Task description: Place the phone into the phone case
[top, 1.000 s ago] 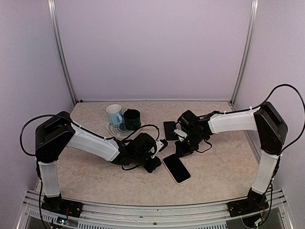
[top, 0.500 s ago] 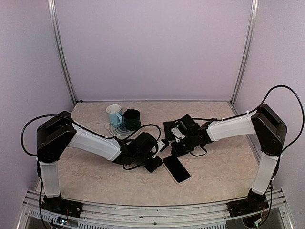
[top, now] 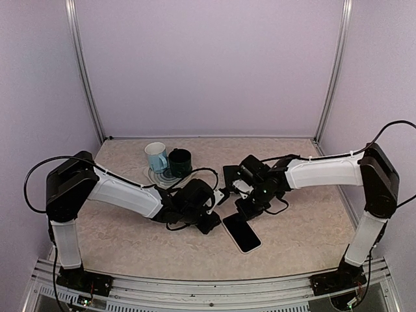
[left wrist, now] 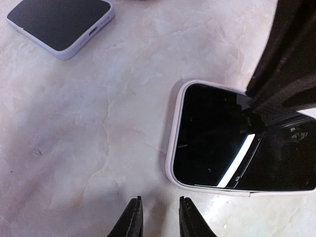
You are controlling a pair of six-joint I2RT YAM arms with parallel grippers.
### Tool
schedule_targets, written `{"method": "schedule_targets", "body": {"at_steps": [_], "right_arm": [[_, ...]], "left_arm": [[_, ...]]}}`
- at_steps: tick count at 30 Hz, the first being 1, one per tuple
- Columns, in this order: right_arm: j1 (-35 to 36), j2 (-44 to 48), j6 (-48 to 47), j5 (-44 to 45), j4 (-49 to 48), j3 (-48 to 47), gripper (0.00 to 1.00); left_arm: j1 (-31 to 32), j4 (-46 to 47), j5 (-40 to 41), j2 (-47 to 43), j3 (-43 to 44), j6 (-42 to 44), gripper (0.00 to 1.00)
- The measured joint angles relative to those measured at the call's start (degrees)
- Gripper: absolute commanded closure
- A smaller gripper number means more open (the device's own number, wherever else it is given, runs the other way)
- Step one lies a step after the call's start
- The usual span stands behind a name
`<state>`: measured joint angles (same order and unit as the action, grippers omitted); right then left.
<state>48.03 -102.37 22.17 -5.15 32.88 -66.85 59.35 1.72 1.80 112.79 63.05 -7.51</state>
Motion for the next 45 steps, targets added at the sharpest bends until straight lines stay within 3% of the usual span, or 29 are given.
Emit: {"method": "schedule_targets", "body": {"at_steps": [6,14,24,26,28,29,31,35,36,39,45], "right_arm": [[0.70,7.15,2.67,0.83,4.85,1.70,0.91],[0.66,7.32,5.75,-2.38,3.39,11.17,0.90],[-0.02,8.41,7.91,-5.09,-0.61,14.51,0.87],[0.09,8.22,7.93,-4.26,0.46,13.64,0.75],[0.42,7.61,8.24,-2.64,2.21,12.28,0.55],[0.63,7.32,8.22,-1.64,3.10,11.50,0.41],[1.01,7.23,7.96,-0.42,4.09,10.27,0.03],[1.57,7.28,8.37,0.59,4.20,8.76,0.01],[1.88,7.19,8.44,1.05,4.22,8.22,0.01],[3.08,5.88,8.55,1.60,4.24,5.73,0.01],[5.84,-0.79,4.90,2.56,3.87,-0.31,0.01]], "left_arm": [[0.13,1.31,-1.09,-3.50,0.00,-0.20,0.71],[1.51,1.03,0.02,2.69,7.76,1.01,0.74],[1.46,-0.04,0.46,5.27,6.56,3.98,0.87],[1.27,1.11,0.26,5.11,5.70,4.11,0.89],[1.05,2.60,0.15,4.92,4.66,4.15,0.94],[0.92,3.48,0.20,4.79,4.00,4.11,0.95],[0.28,5.51,0.13,4.22,2.32,3.32,0.91],[-2.03,10.95,-3.06,-1.95,-7.08,-0.63,0.54],[-2.91,11.56,-3.61,-4.81,-10.43,-1.84,0.51],[-5.62,11.98,-4.31,-14.95,-16.65,-4.24,0.45],[-5.95,14.38,-3.23,-25.31,-12.00,-5.03,0.44]]}}
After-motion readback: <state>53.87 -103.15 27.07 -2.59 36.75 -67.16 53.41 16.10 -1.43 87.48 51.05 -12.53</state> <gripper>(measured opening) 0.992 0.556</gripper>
